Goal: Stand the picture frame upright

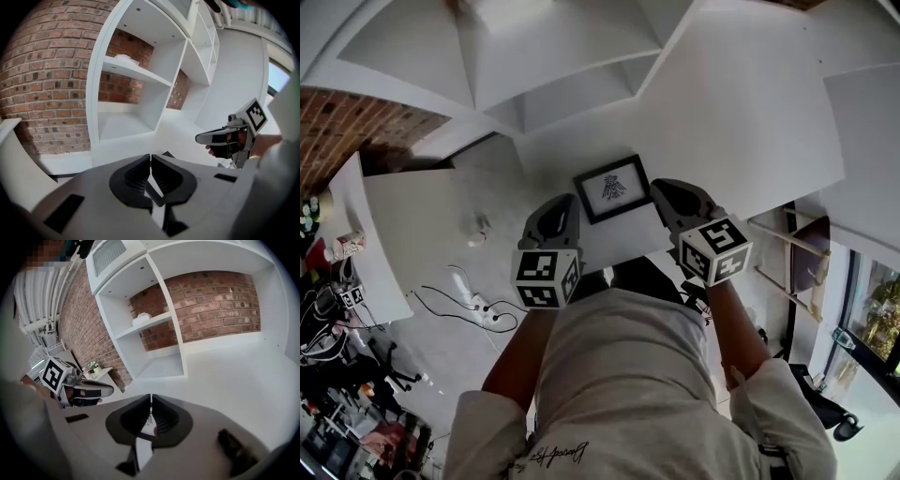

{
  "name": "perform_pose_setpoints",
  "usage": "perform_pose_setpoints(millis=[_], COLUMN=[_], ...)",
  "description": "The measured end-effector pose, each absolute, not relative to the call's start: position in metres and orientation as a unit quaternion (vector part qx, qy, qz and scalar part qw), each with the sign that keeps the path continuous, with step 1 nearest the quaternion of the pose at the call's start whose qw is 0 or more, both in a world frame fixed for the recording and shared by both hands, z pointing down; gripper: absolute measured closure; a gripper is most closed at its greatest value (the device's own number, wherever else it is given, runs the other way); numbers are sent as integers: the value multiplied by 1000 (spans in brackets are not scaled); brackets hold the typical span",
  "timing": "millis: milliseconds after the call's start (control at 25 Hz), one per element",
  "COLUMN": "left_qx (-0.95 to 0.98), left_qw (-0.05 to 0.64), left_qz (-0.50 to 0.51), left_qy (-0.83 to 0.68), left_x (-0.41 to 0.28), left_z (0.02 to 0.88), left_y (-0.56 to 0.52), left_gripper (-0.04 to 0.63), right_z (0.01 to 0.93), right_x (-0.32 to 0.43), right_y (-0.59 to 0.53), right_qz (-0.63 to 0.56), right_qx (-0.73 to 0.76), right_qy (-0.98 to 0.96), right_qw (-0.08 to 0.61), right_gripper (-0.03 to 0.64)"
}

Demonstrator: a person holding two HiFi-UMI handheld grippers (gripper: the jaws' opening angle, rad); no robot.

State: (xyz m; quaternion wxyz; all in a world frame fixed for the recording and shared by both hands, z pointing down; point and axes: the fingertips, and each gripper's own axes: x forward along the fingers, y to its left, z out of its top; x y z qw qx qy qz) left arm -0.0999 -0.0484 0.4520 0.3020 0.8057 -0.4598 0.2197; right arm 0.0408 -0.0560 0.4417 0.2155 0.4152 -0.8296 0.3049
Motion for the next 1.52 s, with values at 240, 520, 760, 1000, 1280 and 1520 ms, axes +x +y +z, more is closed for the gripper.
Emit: perform_pose_setpoints(millis=[240,520,760,1000,1280,1520], left_qx=[792,783,780,765,752,743], left_qw=[332,350,348,370,391,408], left_qz=[215,221,239,253,258,253], left_qy=[-466,-464,-462,-462,-464,-466], left_x=[-101,-99,-95,-93,-89,-87], left_z=[471,491,505,524,541,547], left_y=[-45,-43,-41,-33,-29,-30], left_gripper=[574,574,550,491,479,476], right_z=[460,487,507,523,548,554], right_x=[40,43,48,49,46,45], right_y=[-57,-57,-56,-54,-55,-56], right_qz=[320,328,319,322,335,340], right_qx=[408,399,399,383,368,361], right_qy=[-828,-823,-821,-815,-811,-809], right_qw=[215,235,257,293,308,315], right_gripper=[586,586,586,559,511,511])
